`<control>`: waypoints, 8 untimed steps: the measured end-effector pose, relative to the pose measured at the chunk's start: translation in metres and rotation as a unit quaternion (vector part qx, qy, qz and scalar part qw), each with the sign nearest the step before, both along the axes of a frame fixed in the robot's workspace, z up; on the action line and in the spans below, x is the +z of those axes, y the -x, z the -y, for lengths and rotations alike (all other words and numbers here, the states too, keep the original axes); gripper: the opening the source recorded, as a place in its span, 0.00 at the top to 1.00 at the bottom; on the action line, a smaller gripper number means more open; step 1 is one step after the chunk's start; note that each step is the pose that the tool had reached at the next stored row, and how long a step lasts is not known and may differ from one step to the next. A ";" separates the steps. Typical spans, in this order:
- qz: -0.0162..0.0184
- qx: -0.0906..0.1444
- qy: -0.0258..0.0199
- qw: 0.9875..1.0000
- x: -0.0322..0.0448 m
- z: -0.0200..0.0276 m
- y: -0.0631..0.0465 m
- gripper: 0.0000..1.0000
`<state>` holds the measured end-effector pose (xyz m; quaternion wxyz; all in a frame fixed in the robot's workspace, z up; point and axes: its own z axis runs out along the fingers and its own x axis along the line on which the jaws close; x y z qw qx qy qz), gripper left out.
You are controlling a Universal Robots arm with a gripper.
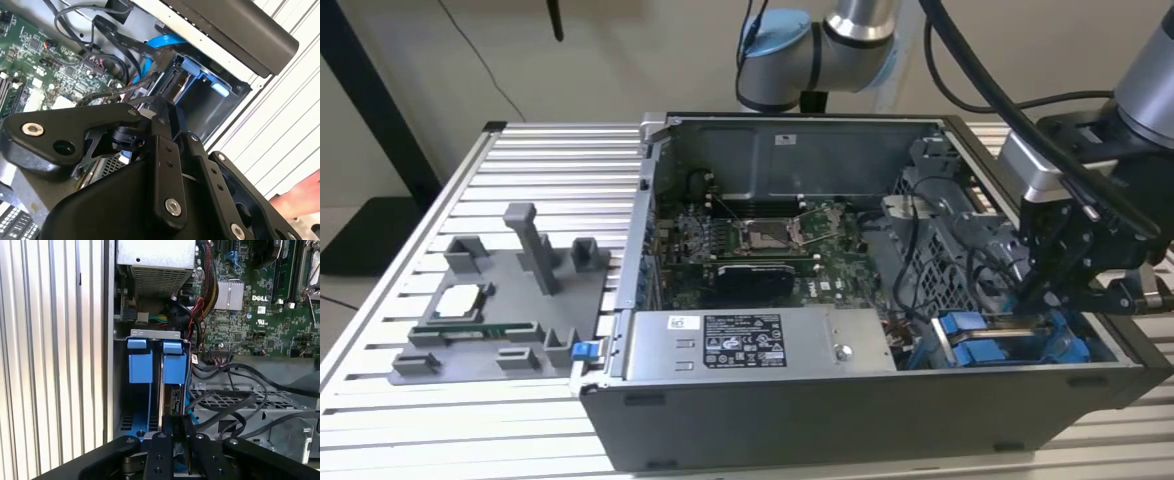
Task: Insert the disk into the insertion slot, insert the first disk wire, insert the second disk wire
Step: 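Insert the first disk wire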
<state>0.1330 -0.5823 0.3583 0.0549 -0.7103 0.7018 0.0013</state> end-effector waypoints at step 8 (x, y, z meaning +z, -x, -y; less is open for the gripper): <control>-0.014 -0.003 0.001 1.000 -0.0007 0.0006 -0.003 1.00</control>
